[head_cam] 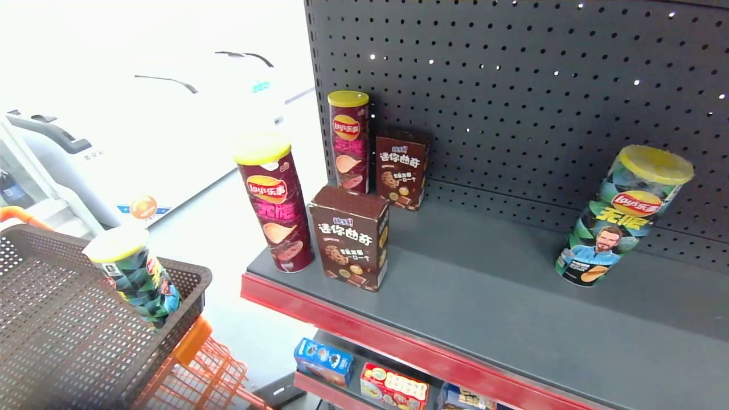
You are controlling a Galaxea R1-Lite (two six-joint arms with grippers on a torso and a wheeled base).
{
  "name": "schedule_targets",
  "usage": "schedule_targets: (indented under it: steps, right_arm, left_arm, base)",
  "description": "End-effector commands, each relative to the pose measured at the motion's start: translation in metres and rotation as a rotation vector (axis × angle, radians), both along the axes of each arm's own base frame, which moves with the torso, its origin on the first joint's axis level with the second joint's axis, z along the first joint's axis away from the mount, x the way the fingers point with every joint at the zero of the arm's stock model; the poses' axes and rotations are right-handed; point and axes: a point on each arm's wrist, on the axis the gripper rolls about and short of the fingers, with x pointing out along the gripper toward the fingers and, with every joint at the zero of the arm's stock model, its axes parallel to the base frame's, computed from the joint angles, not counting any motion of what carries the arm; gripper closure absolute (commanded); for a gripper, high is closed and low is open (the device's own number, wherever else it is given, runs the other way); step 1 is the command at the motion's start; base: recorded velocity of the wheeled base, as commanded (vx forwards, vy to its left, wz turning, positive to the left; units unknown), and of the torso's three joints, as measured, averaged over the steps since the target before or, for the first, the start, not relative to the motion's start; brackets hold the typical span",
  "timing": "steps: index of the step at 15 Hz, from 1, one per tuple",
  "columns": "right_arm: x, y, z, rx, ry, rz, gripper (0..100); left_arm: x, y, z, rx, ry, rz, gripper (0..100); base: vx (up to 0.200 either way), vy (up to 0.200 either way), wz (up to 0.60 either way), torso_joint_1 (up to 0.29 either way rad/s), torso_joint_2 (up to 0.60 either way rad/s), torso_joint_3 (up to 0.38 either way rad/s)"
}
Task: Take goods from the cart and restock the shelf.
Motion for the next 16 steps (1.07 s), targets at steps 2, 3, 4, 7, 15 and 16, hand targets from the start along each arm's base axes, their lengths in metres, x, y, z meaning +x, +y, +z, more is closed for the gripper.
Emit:
schedule_targets:
  steps: [2,3,4,7,15,16]
  right_arm:
    - [0.0,0.0,0.0,0.0,0.001,0.001,0]
    - [0.0,0.0,0.0,0.0,0.001,0.001,0]
    - [0.0,0.0,0.0,0.0,0.001,-0.001,0]
    - [0.0,0.0,0.0,0.0,0.001,-0.001,0]
    - [0.0,0.0,0.0,0.0,0.001,0.001,0]
    - [0.0,0.0,0.0,0.0,0.001,0.001,0]
  left_arm:
    - [0.0,0.0,0.0,0.0,0.001,0.0,0]
    - [0.0,0.0,0.0,0.0,0.001,0.0,0]
    - [0.0,0.0,0.0,-0.001,0.001,0.0,0]
    - [0.0,0.0,0.0,0.003,0.001,-0.003,0]
    - [0.033,0.001,0.084,0.035,0.184,0.05,0]
    - [0.044,0.002,0.086,0.027,0.215,0.097,0]
  base:
    - [0.0,0.0,0.0,0.0,0.0,0.0]
    - [0.0,0.0,0.0,0.0,0.0,0.0]
    - [0.0,0.0,0.0,0.0,0.0,0.0]
    - [0.0,0.0,0.0,0.0,0.0,0.0]
    - [0.0,0.0,0.0,0.0,0.0,0.0]
    - [0.0,0.0,0.0,0.0,0.0,0.0]
